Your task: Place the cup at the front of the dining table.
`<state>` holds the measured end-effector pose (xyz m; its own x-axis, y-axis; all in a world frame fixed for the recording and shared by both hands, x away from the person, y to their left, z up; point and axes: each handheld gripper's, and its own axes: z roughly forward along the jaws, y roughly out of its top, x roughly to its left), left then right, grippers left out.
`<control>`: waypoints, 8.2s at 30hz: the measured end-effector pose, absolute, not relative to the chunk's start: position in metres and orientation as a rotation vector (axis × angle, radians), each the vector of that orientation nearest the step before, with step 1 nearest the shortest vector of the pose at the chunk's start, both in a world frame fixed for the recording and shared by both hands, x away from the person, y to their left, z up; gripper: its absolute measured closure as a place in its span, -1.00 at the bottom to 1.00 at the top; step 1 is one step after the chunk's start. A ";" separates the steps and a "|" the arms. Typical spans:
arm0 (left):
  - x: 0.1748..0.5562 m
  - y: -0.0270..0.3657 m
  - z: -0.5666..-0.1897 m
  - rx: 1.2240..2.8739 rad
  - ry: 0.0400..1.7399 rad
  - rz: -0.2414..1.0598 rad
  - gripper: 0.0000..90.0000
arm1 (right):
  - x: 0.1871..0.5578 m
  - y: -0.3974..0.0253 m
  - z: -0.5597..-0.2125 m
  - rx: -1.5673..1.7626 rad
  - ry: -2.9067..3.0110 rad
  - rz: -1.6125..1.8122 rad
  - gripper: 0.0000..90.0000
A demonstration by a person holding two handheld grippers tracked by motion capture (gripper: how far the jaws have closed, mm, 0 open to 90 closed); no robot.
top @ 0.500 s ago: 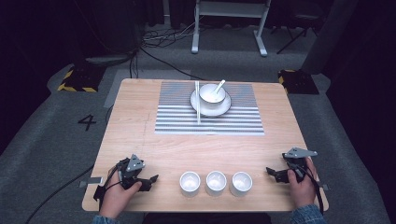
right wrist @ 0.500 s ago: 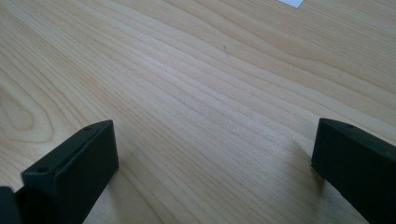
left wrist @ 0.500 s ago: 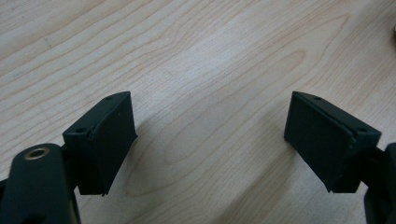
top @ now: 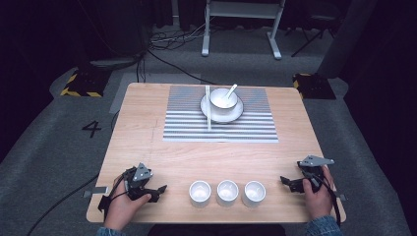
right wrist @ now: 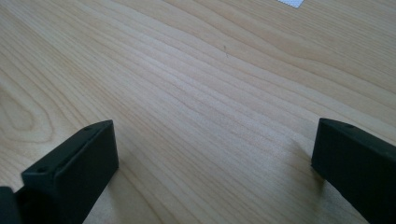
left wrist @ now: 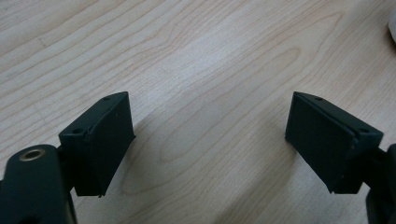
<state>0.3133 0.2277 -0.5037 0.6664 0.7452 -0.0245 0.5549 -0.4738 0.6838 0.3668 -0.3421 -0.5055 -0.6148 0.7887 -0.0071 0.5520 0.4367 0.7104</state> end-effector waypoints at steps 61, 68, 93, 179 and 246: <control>0.299 0.184 -0.426 1.986 0.731 0.349 -0.46 | 0.367 -0.342 -0.505 1.147 2.356 0.977 -0.99; 0.303 0.168 -0.422 1.997 0.679 0.333 -0.47 | 0.367 -0.342 -0.505 1.146 2.356 0.978 -0.99; 0.292 0.136 -0.433 2.046 0.577 0.265 -0.54 | 0.367 -0.342 -0.505 1.147 2.356 0.978 -0.99; 0.287 0.130 -0.430 2.149 0.648 0.158 -0.41 | 0.365 -0.338 -0.505 1.208 2.311 0.957 -0.99; 0.423 0.150 -0.361 2.050 0.841 0.315 -0.41 | 0.365 -0.337 -0.505 1.216 2.305 0.954 -0.99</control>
<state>0.4231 0.1496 -0.3611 0.7396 0.6674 -0.0866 0.4465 -0.3903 0.8052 0.3646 -0.3368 -0.5054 -0.5621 0.8271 -0.0062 0.5806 0.3999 0.7092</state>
